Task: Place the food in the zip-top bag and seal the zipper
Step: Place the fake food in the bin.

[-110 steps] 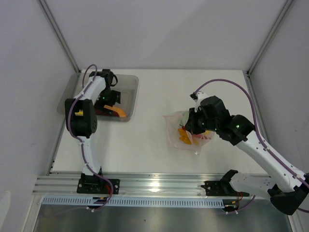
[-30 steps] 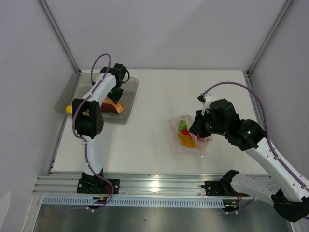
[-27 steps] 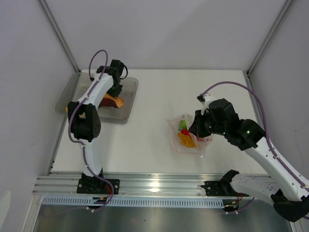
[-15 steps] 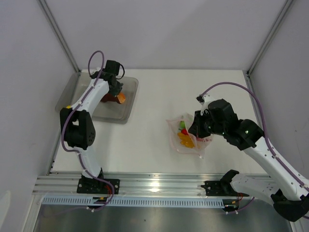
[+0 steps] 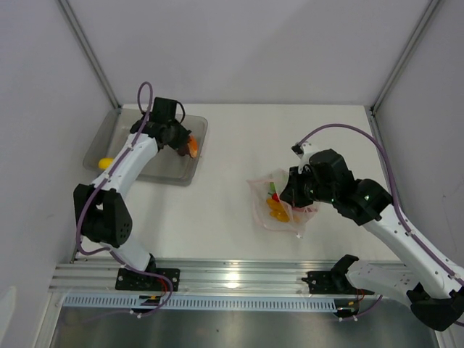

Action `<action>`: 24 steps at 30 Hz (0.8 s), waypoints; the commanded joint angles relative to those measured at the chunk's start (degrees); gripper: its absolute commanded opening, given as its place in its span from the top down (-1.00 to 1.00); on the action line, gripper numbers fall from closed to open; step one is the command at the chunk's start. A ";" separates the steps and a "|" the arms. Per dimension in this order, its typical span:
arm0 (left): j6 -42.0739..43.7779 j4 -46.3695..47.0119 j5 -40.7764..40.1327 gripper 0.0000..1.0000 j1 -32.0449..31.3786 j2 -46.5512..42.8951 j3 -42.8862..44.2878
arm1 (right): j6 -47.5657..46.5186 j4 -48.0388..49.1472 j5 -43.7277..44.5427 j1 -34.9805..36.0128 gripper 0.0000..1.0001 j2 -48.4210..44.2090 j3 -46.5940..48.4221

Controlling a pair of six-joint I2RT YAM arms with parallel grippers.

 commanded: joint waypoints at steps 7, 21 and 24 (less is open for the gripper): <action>6.87 6.21 12.07 0.99 -3.13 0.35 -4.35 | 1.42 2.19 0.57 1.35 1.00 -0.30 0.02; 14.61 8.17 9.92 0.20 -5.24 1.68 -4.10 | 2.21 1.66 1.81 2.05 1.00 -1.80 -1.04; 15.58 7.02 7.01 0.07 -5.24 -0.35 -3.83 | 2.21 1.75 1.63 2.14 1.00 -1.71 -1.21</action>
